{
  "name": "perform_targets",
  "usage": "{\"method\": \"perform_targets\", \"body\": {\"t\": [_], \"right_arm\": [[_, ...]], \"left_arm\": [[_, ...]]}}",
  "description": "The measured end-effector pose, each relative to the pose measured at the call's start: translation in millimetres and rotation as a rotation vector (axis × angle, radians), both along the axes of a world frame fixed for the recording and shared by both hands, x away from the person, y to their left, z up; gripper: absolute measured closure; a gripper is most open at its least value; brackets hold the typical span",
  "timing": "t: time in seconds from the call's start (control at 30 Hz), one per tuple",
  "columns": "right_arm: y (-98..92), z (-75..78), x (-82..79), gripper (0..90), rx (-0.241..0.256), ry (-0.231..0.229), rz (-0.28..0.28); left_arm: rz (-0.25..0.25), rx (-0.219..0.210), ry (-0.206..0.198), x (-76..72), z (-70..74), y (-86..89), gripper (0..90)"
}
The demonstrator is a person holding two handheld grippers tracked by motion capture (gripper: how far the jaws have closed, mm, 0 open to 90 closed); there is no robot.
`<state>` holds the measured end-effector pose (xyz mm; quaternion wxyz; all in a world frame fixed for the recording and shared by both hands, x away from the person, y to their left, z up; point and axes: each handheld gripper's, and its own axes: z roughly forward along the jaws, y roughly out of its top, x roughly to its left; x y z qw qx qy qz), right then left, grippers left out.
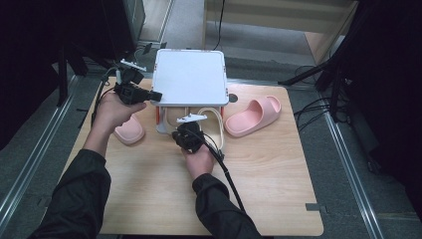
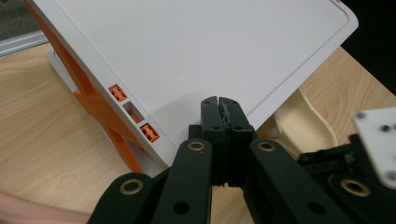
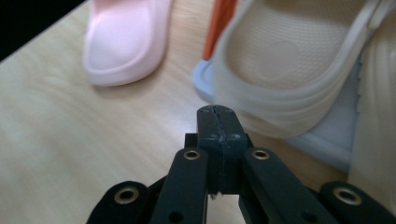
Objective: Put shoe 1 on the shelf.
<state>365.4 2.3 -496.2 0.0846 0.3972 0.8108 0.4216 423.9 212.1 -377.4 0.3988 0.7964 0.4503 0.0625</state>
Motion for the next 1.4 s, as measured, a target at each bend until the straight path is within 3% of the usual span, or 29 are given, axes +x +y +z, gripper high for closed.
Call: {"method": "perform_targets", "body": {"t": [0.2, 0.27, 0.37, 0.7, 0.83, 1.0, 1.23, 1.4], "right_arm": [[-13.4, 6.5, -17.9, 90.0, 0.009, -0.013, 0.041], [-26.6, 9.1, -28.5, 90.0, 0.044, 0.006, 0.048], [-41.4, 9.0, -40.0, 90.0, 0.058, -0.001, 0.051], [-96.3, 6.2, -67.3, 90.0, 0.063, 0.031, 0.027], [-109.8, 3.5, -75.2, 90.0, 0.049, 0.023, 0.014], [-118.5, -1.4, -74.9, 90.0, 0.049, 0.027, 0.016], [-130.4, -12.1, -63.1, 90.0, -0.013, 0.013, 0.036], [-132.0, -16.1, -50.2, 90.0, -0.013, 0.043, 0.021]], "left_arm": [[0.001, 0.004, -0.003, -0.4, 0.1, -0.6, 89.4], [0.003, 0.001, -0.002, -0.4, -0.1, -0.7, 89.4], [0.005, 0.000, -0.002, -0.6, -0.1, -0.6, 89.4], [0.003, 0.010, -0.007, -1.2, 0.3, -1.5, 89.4], [0.002, 0.007, -0.007, -1.0, 0.1, -1.3, 89.4], [0.004, 0.001, -0.006, -0.8, -0.2, -0.9, 89.4], [0.003, -0.004, -0.005, -0.6, -0.6, 0.1, 89.5], [0.002, -0.003, -0.005, -0.6, -0.5, -0.3, 89.4]]}}
